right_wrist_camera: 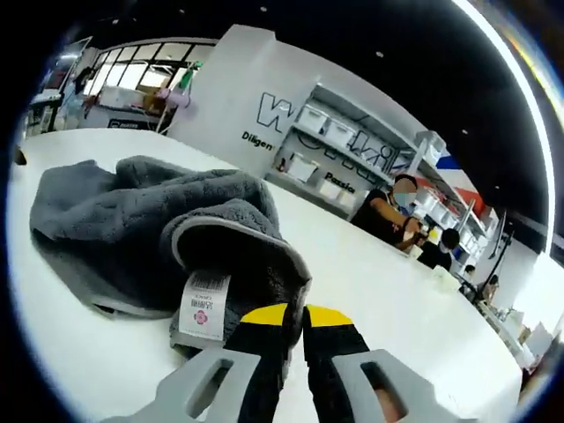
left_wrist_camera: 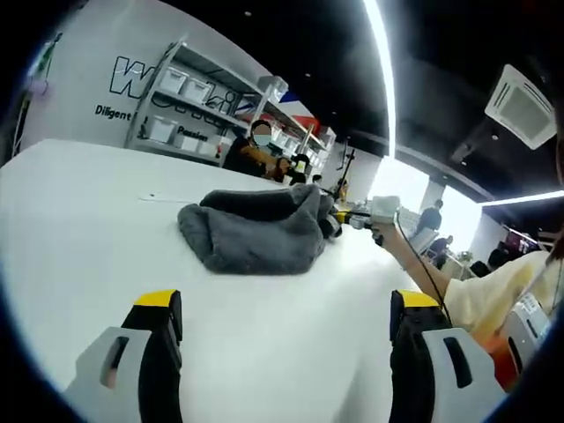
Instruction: Fold the towel on the table until its edges align and the towel forms a compact rectangular stack.
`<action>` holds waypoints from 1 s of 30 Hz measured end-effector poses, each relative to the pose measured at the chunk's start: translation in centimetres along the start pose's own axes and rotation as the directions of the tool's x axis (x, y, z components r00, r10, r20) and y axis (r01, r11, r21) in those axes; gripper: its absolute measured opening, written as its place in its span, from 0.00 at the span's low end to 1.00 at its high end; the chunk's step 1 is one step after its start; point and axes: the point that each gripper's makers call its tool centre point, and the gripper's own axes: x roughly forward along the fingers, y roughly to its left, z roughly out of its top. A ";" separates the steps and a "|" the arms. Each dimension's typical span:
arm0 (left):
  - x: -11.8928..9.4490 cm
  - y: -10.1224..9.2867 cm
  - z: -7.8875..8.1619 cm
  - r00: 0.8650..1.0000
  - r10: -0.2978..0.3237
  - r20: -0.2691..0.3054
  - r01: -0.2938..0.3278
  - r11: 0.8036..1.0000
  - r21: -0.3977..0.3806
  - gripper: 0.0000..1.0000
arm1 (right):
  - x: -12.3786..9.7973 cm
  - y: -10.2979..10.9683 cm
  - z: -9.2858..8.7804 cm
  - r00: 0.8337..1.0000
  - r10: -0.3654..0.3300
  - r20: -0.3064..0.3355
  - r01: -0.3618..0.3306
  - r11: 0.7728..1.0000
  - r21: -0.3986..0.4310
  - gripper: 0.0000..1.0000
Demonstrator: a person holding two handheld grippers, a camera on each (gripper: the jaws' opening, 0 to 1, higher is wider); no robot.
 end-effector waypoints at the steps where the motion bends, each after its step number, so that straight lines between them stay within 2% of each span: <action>1: 0.0 0.0 -0.1 1.000 0.001 -0.002 -0.001 1.000 -0.001 0.96 | 0.2 0.0 -0.4 1.000 0.004 -0.006 -0.004 1.000 0.005 0.03; 7: 0.2 0.2 -0.5 1.000 0.005 -0.013 -0.005 1.000 -0.002 0.96 | 0.8 0.4 -2.1 0.999 0.026 -0.045 -0.026 1.000 -0.002 0.03; 14: 0.2 0.0 -0.4 1.000 -0.004 -0.006 0.004 1.000 -0.012 0.96 | 0.8 1.6 -3.3 0.995 0.069 -0.068 -0.069 0.998 0.006 0.03; 17: 0.2 0.0 -0.3 1.000 -0.001 -0.004 0.001 1.000 -0.009 0.96 | 1.0 1.6 -3.6 0.996 0.073 -0.052 -0.071 0.997 0.043 0.03; 23: 0.2 0.0 -0.5 1.000 -0.002 -0.006 0.002 1.000 -0.014 0.95 | 0.5 1.6 -3.6 0.997 0.076 -0.025 -0.074 0.995 0.061 0.05; 27: 0.3 0.0 -0.6 1.000 -0.003 -0.013 0.003 1.000 -0.017 0.95 | 0.5 1.2 -3.5 0.997 0.071 -0.013 -0.070 0.996 0.059 0.11; 30: 0.2 0.0 -0.6 1.000 -0.001 -0.015 0.001 1.000 -0.012 0.95 | 0.2 0.6 -3.5 0.998 0.063 -0.002 -0.063 0.996 0.068 0.19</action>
